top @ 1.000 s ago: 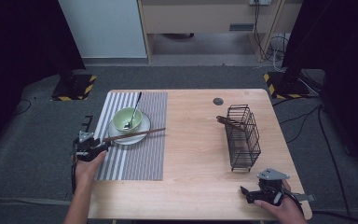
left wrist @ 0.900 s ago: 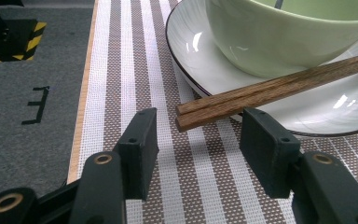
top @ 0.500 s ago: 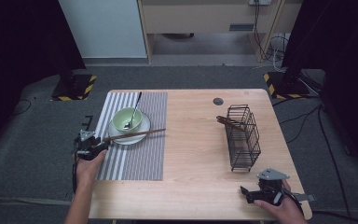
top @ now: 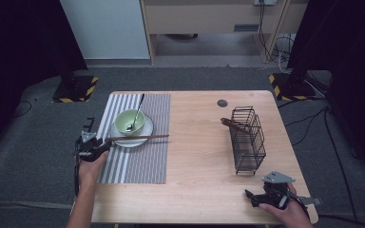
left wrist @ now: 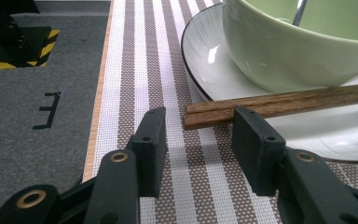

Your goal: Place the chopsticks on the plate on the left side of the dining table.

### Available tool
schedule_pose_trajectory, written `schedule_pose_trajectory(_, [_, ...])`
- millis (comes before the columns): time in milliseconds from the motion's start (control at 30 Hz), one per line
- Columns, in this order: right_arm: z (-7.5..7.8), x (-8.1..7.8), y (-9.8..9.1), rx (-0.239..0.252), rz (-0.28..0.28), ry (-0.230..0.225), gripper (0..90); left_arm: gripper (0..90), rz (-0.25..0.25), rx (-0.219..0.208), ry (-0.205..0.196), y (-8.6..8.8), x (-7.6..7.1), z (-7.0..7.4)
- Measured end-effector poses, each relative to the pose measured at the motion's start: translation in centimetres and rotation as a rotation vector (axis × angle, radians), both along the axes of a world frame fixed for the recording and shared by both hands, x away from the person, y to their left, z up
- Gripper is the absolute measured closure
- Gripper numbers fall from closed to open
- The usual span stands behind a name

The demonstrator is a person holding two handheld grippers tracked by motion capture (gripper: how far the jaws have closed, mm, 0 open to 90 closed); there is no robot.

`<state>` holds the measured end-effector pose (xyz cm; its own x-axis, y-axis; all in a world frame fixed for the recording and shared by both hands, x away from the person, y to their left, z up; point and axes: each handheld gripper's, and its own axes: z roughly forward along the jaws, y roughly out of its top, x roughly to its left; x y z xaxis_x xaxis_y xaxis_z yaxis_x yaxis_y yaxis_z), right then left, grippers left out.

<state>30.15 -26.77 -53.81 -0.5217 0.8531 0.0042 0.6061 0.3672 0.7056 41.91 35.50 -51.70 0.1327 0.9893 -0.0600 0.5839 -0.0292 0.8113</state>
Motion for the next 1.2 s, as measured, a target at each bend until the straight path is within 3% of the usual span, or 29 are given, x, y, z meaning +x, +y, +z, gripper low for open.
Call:
schedule_pose_trajectory(567, [0.0, -0.02, 0.01, 0.0, -0.002, 0.0, 0.4, 50.4, -0.017, 0.009, 0.017, -0.14, -0.33, 0.21])
schedule_pose_trajectory(833, [0.0, -0.02, 0.01, 0.0, -0.002, 0.0, 0.4, 53.4, -0.002, 0.024, 0.023, -0.29, -0.07, -0.04])
schedule_pose_trajectory(1200, [0.0, -0.02, 0.01, 0.0, -0.002, -0.001, 0.4, 58.9, 0.015, 0.02, -0.003, 0.07, 0.13, -0.17])
